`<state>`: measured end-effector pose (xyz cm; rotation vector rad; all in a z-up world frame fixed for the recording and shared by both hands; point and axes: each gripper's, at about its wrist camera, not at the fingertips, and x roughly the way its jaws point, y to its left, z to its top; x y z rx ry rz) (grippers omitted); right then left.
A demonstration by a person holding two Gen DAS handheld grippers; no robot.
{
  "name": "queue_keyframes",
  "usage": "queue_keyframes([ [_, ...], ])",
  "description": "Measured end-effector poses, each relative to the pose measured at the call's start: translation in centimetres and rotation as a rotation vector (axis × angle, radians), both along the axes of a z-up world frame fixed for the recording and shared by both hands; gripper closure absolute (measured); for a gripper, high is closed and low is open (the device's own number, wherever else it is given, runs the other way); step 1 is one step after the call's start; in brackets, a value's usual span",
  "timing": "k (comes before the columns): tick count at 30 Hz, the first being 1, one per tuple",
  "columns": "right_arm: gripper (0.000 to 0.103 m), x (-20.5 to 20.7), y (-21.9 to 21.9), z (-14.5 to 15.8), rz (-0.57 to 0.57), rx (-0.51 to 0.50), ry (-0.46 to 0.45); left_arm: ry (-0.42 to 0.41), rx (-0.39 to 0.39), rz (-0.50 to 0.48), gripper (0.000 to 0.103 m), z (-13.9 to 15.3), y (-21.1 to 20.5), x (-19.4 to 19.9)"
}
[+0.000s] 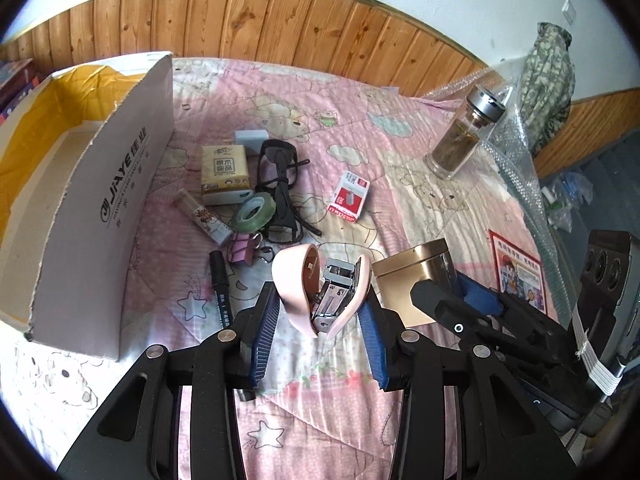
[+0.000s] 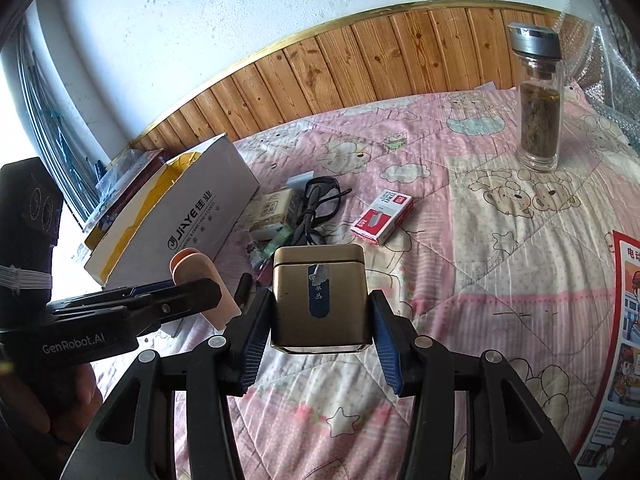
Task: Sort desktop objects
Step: 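Carry the pink stapler and gold tin over the open cardboard box with both tools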
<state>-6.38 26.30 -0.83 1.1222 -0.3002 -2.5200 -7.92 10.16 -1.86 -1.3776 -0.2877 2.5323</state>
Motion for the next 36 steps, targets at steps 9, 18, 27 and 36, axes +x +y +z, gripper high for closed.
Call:
queue_keyframes([
  [9,0.053,2.0,-4.0,1.9,0.054,0.066,0.027,0.04,0.022,0.051,0.062,2.1,-3.2,2.8],
  [18,0.053,3.6,-8.0,4.0,0.116,0.121,0.066,0.094,0.019,0.1,0.062,4.2,-6.1,4.6],
  [27,0.053,3.9,-13.0,6.4,0.201,0.155,0.115,0.136,-0.022,0.183,0.062,6.0,-10.4,5.9],
  [36,0.053,3.2,-18.3,8.7,0.296,0.195,0.165,0.151,-0.006,0.263,0.062,7.1,-15.3,6.2],
])
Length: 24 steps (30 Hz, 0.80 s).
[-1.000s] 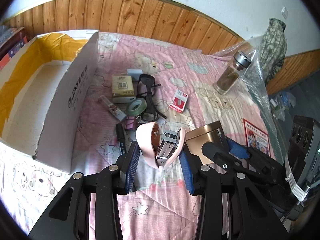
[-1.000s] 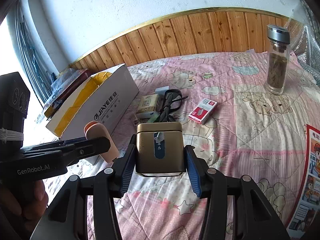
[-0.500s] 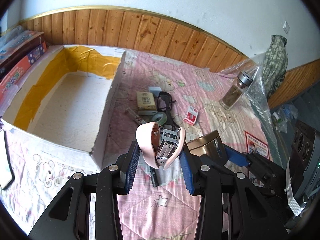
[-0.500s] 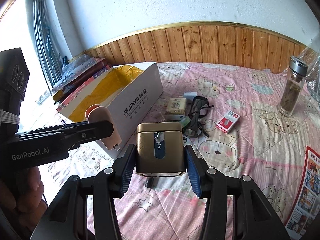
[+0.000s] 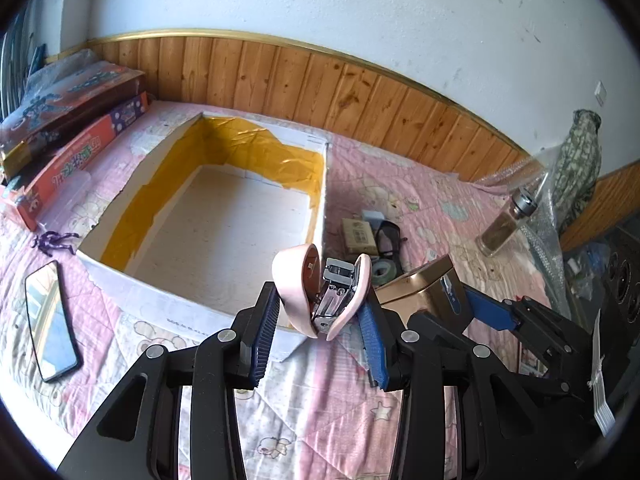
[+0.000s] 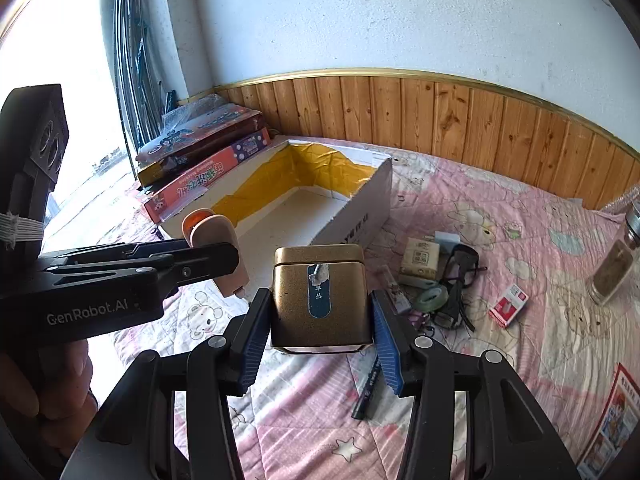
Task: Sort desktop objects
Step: 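Carry the pink stapler and gold tin over the open cardboard box with both tools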
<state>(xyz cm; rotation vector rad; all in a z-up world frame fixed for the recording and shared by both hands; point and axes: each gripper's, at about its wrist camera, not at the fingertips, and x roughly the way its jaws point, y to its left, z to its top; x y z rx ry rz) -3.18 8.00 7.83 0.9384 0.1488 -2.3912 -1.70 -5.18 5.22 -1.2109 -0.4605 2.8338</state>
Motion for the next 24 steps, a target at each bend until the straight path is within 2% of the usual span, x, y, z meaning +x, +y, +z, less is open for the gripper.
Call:
queue_keyframes([
  [10,0.053,-2.4,-4.6,1.4,0.076,0.024,-0.001,-0.004,0.036,0.056,0.062,0.2,-5.0,-1.1],
  [24,0.053,-6.8,-9.2,1.0,0.14,0.113,-0.043,-0.03,0.045,0.076,0.062,-0.3,-8.5,-4.2],
])
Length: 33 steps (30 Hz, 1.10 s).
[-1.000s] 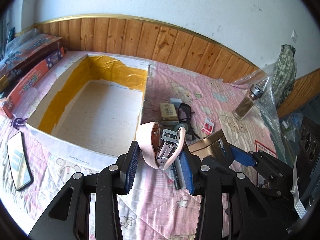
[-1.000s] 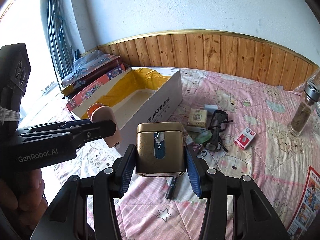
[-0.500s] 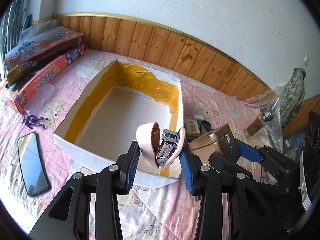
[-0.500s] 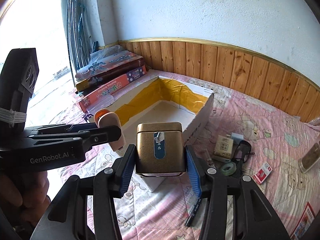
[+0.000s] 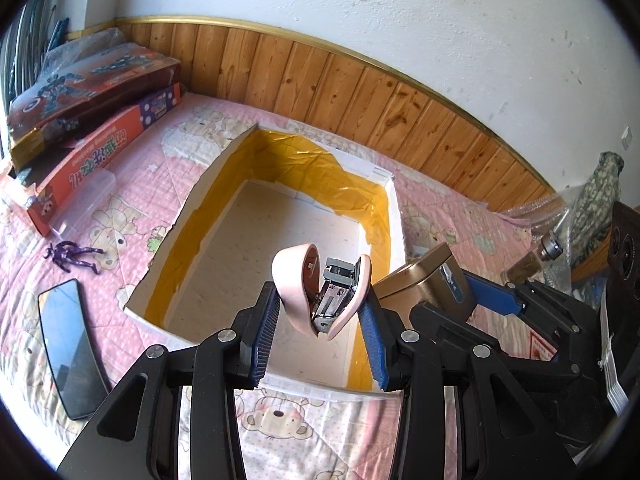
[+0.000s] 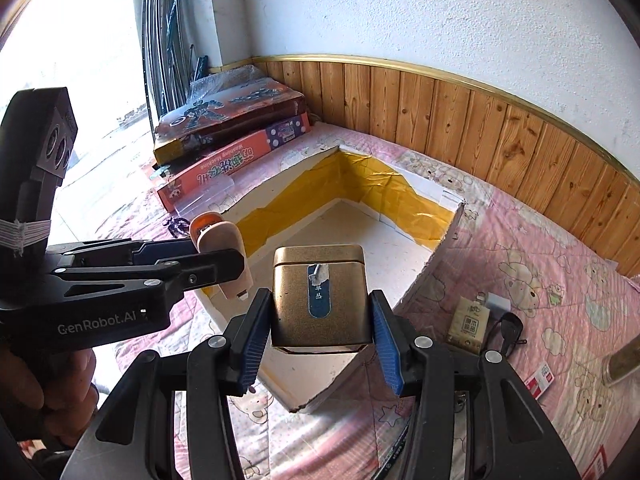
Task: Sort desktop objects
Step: 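Carry the pink stapler and gold tin over the open cardboard box with both tools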
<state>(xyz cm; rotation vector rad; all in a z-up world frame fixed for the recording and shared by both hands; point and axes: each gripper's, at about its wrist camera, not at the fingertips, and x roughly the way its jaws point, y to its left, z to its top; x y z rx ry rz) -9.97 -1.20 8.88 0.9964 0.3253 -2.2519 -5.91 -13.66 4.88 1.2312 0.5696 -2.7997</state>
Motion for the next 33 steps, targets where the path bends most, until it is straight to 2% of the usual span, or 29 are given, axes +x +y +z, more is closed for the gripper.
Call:
queue_keyframes([
  [14,0.053,-6.0,-3.6,-1.6,0.047,0.1,-0.044,-0.077,-0.002,0.018,0.062,-1.7,-2.9,-5.0],
  [33,0.053,-13.6,-5.9,-6.0,0.063,0.24,-0.102,-0.275,0.083,0.007,0.062,-6.2,-4.6,-12.6],
])
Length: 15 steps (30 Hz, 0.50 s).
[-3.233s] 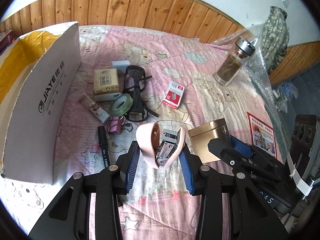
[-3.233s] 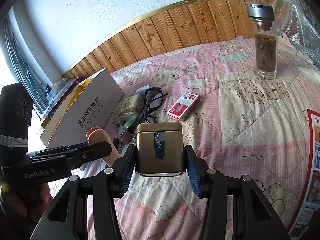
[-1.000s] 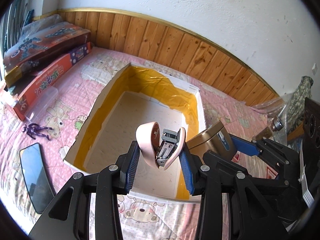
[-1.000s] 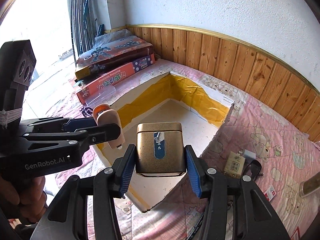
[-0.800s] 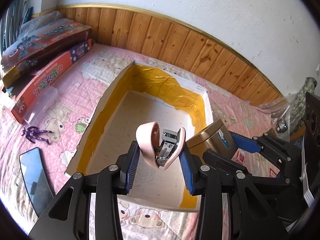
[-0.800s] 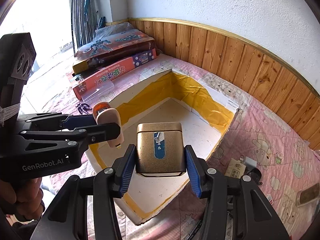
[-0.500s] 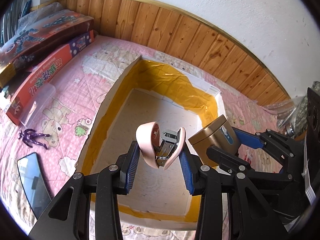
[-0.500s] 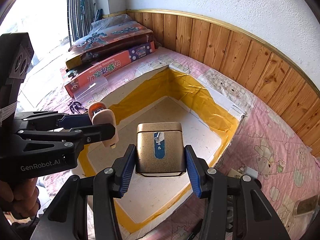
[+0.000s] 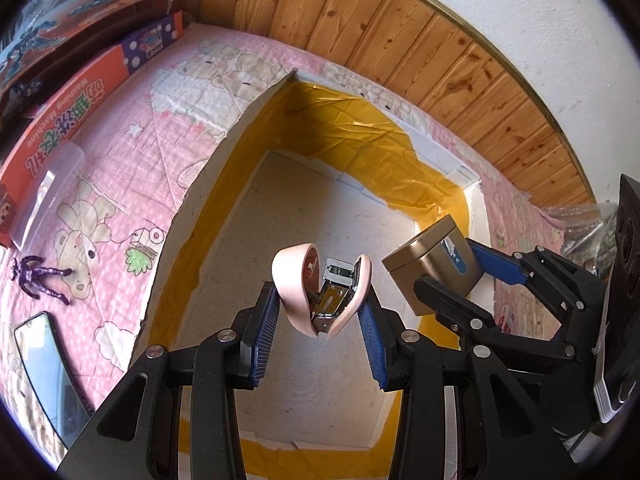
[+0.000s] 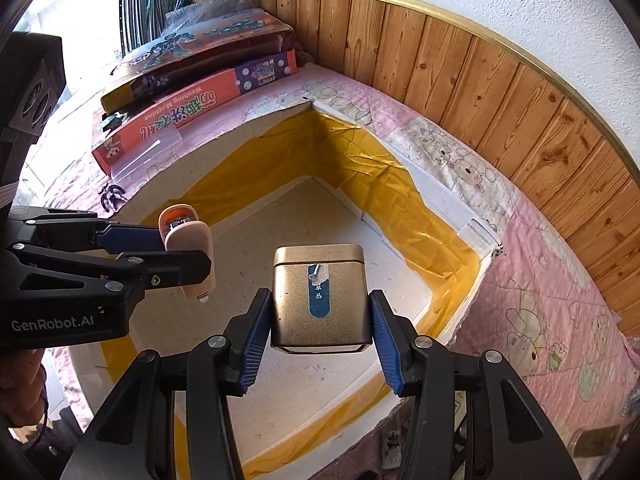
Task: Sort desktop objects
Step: 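Carry the pink stapler and gold tin over the open cardboard box with both tools, then open both tools to drop the stapler and tin into the box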
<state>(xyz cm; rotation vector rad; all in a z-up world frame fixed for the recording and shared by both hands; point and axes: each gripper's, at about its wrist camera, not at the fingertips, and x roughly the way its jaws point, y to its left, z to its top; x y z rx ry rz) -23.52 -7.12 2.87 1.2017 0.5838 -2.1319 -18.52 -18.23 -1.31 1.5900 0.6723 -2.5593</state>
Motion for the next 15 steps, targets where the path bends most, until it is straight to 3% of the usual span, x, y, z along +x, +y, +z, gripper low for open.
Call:
queue_keyframes([
  [15,0.053,-4.6,-1.8,-3.6,0.039,0.132,-0.051,-0.116,-0.021,-0.026,0.062,-4.0,-0.7,-5.4],
])
